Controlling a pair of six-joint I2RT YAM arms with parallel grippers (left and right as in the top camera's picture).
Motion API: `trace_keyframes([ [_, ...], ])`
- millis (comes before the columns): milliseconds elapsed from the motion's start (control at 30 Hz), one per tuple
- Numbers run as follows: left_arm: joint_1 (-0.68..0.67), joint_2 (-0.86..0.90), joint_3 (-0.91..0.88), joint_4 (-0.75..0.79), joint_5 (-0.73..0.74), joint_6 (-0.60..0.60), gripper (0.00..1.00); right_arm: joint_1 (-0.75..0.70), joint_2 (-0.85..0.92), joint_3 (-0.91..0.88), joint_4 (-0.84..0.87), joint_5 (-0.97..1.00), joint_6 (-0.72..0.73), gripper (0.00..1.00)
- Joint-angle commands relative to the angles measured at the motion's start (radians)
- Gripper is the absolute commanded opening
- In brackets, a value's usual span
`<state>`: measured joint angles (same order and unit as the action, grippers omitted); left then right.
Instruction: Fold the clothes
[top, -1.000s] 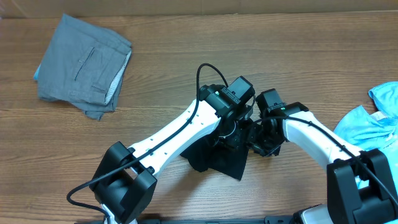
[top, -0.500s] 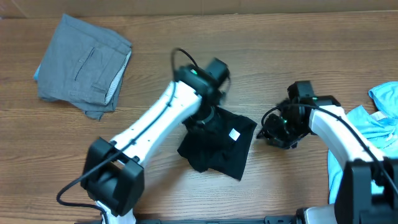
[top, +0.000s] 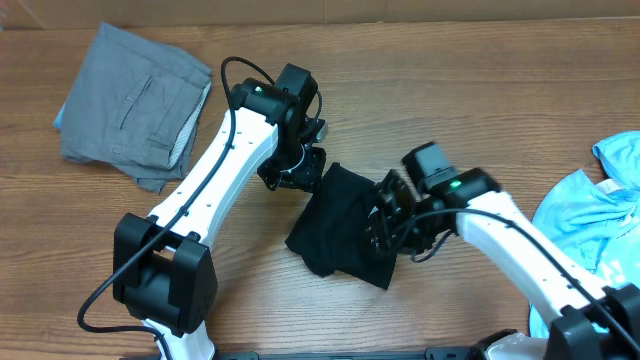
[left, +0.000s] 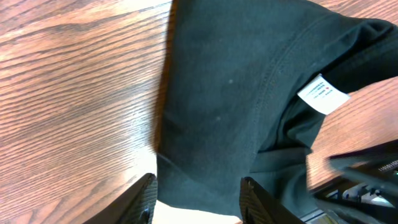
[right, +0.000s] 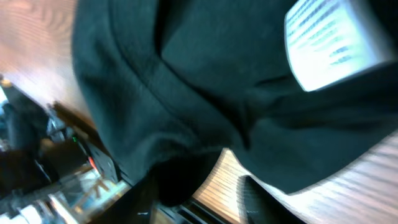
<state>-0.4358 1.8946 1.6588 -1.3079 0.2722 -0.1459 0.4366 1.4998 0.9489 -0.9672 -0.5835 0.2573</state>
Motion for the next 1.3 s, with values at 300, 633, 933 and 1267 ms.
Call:
trace_keyframes([
  [300, 0.004, 0.002, 0.013, 0.011, 0.019, 0.046, 0.48, -0.020, 0.001, 0.009, -0.072, 0.110, 0.068, 0.04],
  [633, 0.003, 0.002, 0.012, 0.047, 0.016, 0.046, 0.56, 0.049, -0.002, 0.008, 0.001, -0.011, 0.024, 0.55],
  [933, 0.003, 0.002, 0.012, 0.052, 0.016, 0.046, 0.56, 0.183, -0.002, 0.008, 0.057, 0.039, -0.016, 0.19],
  [1267, 0.003, 0.002, 0.012, 0.051, 0.016, 0.057, 0.56, 0.064, -0.011, 0.008, -0.074, 0.257, 0.065, 0.04],
])
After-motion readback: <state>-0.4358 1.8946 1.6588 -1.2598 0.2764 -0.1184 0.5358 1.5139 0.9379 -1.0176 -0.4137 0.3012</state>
